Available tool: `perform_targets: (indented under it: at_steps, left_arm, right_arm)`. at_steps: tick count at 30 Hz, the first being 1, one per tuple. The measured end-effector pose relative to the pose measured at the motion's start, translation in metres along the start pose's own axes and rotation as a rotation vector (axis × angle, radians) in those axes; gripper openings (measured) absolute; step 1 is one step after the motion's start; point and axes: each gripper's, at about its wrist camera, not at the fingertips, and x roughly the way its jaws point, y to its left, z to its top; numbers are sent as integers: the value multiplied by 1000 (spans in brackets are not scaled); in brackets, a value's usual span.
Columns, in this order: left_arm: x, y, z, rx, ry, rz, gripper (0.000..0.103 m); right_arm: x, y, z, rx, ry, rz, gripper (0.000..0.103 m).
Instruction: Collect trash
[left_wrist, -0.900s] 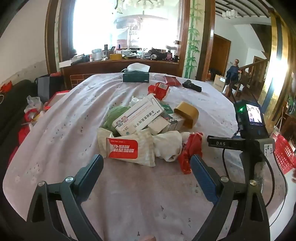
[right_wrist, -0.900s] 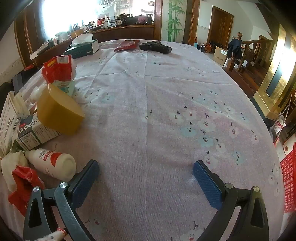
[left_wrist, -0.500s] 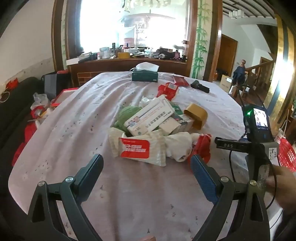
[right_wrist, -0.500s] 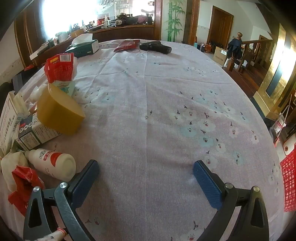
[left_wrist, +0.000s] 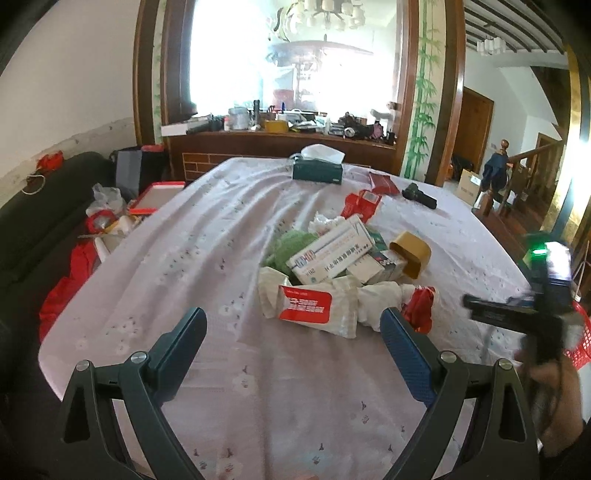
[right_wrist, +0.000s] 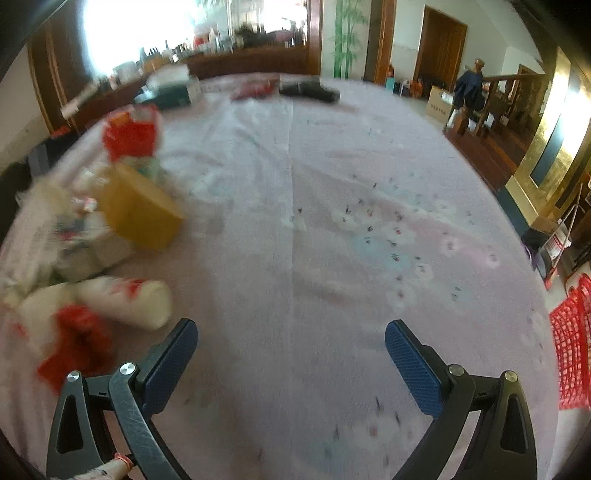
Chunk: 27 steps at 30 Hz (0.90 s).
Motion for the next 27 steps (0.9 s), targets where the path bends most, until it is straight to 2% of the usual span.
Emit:
perform_targets:
  at_steps: [3, 8, 18, 27]
  left_arm:
    - [-8, 2, 1, -8, -5, -3, 94]
    - [-23, 1, 0, -1, -5, -4, 94]
    - [-60, 11, -5, -7, -38, 15, 94]
    - [-76, 11, -6, 3, -56, 10, 94]
  right_arm:
    - [-58, 8, -13, 3, -130, 17, 102]
    - [-139, 16, -43, 40, -283, 102, 102]
    - [-214, 31, -86, 20, -420, 130, 103]
    - [-238, 35, -109, 20, -479, 133, 103]
